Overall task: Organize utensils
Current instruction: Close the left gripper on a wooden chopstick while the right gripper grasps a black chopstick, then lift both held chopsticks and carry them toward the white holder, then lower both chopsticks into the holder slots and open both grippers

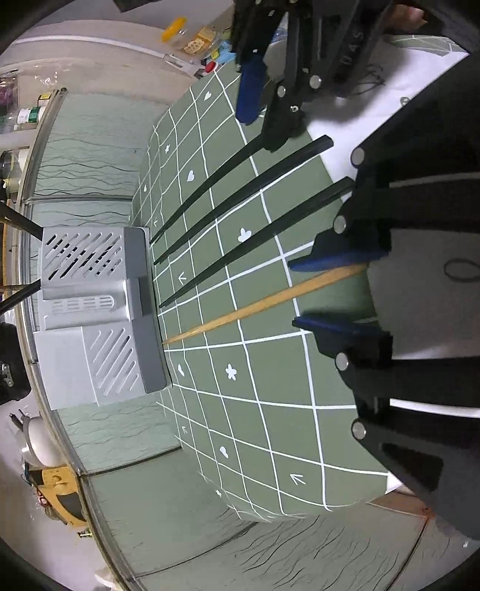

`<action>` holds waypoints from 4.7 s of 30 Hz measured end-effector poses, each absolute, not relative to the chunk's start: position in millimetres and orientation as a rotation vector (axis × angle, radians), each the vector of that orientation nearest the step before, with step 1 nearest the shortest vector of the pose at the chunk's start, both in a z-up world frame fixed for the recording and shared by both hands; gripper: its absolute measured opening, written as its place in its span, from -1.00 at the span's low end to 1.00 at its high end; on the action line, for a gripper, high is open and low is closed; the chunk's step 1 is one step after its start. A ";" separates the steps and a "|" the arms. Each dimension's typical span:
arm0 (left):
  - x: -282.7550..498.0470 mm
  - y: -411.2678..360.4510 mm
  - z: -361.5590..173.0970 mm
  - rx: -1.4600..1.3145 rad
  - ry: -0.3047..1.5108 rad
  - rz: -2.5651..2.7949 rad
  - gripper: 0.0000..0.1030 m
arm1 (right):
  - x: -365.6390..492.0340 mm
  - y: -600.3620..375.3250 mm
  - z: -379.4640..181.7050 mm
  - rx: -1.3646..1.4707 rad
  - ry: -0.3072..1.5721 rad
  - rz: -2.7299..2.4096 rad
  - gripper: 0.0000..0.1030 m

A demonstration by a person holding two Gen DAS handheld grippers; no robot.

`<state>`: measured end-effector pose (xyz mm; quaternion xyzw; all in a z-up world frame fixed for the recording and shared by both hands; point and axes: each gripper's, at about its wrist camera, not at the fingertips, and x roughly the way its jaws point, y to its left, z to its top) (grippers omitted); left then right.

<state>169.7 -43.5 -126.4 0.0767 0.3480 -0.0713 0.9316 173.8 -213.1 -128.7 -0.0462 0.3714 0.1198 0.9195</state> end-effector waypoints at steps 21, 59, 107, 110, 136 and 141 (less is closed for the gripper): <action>168.3 -21.1 -118.0 0.043 0.703 -0.107 -0.85 | 165.8 -228.6 -121.5 0.018 0.743 0.205 -0.88; 160.8 14.3 7.6 0.047 0.586 -0.222 -0.84 | 151.5 -250.2 6.0 0.013 0.563 0.275 -0.88; 198.0 -8.9 98.6 0.084 0.511 -0.397 -0.85 | 182.0 -254.5 103.6 -0.014 0.460 0.336 -0.88; 205.3 -14.1 110.5 0.081 0.500 -0.422 -0.85 | 186.5 -258.6 117.5 -0.015 0.453 0.340 -0.88; 310.4 -54.9 189.2 0.071 0.479 -0.495 -0.85 | 272.1 -281.3 209.4 -0.009 0.411 0.342 -0.88; 339.7 -58.6 192.6 0.061 0.492 -0.497 -0.85 | 298.2 -286.9 208.7 0.002 0.425 0.333 -0.88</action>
